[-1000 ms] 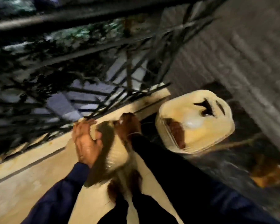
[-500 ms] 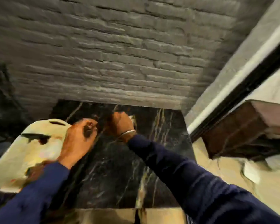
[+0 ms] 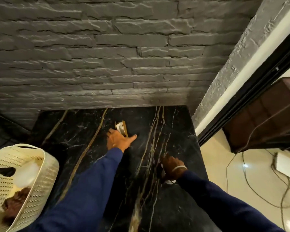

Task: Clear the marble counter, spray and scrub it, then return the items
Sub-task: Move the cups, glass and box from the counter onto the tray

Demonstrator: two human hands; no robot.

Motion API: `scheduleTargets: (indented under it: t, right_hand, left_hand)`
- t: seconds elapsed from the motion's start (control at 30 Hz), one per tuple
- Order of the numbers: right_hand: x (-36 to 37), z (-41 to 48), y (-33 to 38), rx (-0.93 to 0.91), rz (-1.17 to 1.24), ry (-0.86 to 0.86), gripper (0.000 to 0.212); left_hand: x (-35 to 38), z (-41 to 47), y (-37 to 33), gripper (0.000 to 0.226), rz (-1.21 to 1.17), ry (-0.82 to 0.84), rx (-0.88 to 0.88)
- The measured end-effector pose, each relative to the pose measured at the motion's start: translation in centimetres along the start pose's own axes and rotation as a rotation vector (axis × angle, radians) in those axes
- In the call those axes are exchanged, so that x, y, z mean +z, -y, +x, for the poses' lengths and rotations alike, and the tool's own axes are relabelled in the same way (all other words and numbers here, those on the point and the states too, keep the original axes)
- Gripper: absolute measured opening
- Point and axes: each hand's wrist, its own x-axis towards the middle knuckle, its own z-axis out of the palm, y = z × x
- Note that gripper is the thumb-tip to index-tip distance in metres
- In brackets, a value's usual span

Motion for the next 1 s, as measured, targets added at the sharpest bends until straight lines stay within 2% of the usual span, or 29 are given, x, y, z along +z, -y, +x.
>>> scheduleTargets:
  t: [0.07, 0.17, 0.3, 0.47, 0.6, 0.7, 0.8, 0.93, 1.0]
  right_hand:
    - [1.1, 0.6, -1.0, -0.014, -0.037, 0.008, 0.055]
    - [2.5, 1.1, -1.6, -0.029, -0.155, -0.094, 0.035]
    - [3.8, 1.7, -2.1, -0.076, -0.124, -0.185, 0.029]
    - [1.6, 2.2, -1.3, -0.116, -0.047, -0.222, 0.026]
    - [0.6, 2.4, 1.5, -0.27, 0.198, -0.328, 0.052]
    - [0.3, 3.2, 5.2, -0.349, 0.232, -0.377, 0.07]
    - [0.3, 2.9, 10.5, -0.431, 0.211, -0.389, 0.076]
    - [1.2, 0.2, 18.3, -0.676, 0.295, -0.42, 0.076]
    - [2.0, -1.7, 22.6, -0.783, 0.316, -0.397, 0.083]
  left_hand:
    - [1.1, 0.8, -0.8, 0.126, -0.014, -0.005, -0.038]
    - [2.1, 1.8, -1.0, 0.098, 0.018, -0.051, -0.078]
    - [2.0, 2.9, -0.8, 0.06, 0.048, -0.099, -0.094]
    - [0.9, 2.2, -1.0, 0.05, 0.004, -0.143, -0.037]
    - [-1.3, 0.1, 0.9, 0.05, 0.01, -0.18, 0.013]
    - [-4.0, -2.0, 4.0, 0.05, 0.023, -0.219, 0.041]
    - [-8.1, -5.1, 8.3, 0.051, 0.019, -0.305, 0.028]
    - [-15.0, -10.9, 14.3, 0.044, -0.005, -0.475, 0.031]
    - [-18.5, -14.1, 17.9, 0.046, -0.003, -0.574, -0.01]
